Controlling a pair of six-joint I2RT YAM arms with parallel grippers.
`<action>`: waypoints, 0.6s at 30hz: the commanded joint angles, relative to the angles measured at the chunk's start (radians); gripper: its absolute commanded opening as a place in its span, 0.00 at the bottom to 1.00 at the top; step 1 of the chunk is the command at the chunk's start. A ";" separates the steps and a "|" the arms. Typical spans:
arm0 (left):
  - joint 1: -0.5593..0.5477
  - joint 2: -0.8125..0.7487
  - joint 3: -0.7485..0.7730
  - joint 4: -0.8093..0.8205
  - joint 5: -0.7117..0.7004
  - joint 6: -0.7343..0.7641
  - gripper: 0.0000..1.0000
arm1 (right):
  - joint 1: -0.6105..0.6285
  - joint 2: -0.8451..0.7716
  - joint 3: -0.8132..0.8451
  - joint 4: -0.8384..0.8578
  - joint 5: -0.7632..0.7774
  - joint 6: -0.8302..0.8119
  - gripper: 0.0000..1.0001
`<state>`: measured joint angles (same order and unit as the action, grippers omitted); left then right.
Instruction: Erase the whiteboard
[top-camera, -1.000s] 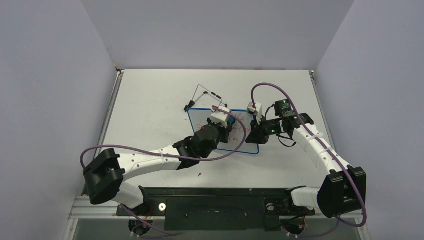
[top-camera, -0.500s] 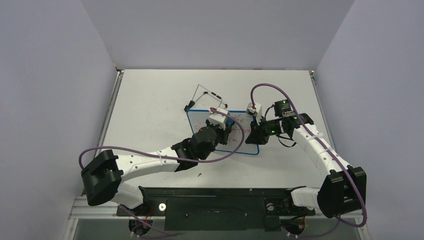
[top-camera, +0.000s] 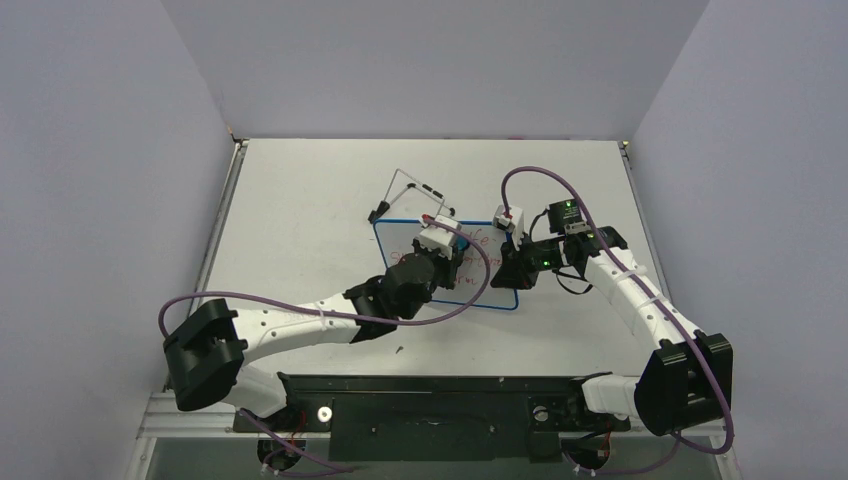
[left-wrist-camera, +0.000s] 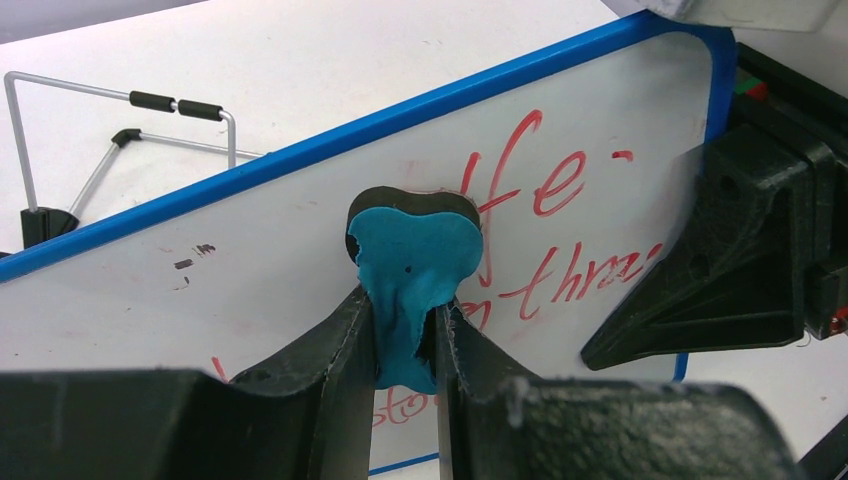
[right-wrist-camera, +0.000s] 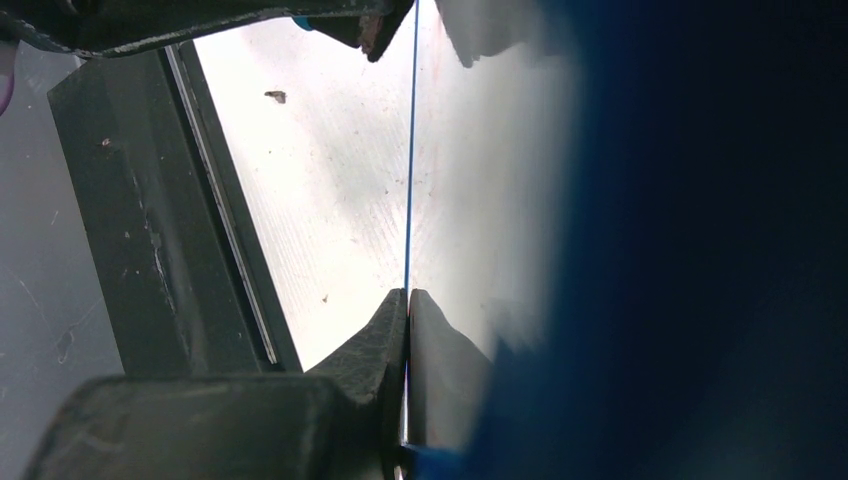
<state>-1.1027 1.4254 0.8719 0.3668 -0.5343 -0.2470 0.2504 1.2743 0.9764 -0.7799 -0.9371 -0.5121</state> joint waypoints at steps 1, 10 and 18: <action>0.034 0.026 0.096 0.036 -0.007 0.035 0.00 | 0.026 0.009 0.017 -0.051 -0.021 -0.055 0.00; 0.043 0.063 0.168 0.027 0.015 0.043 0.00 | 0.026 0.006 0.018 -0.052 -0.023 -0.055 0.00; -0.031 0.120 0.220 -0.070 -0.136 0.103 0.00 | 0.026 0.010 0.020 -0.057 -0.025 -0.060 0.00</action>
<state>-1.1042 1.4929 1.0107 0.2855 -0.5716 -0.1883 0.2413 1.2751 0.9779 -0.7597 -0.9218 -0.4839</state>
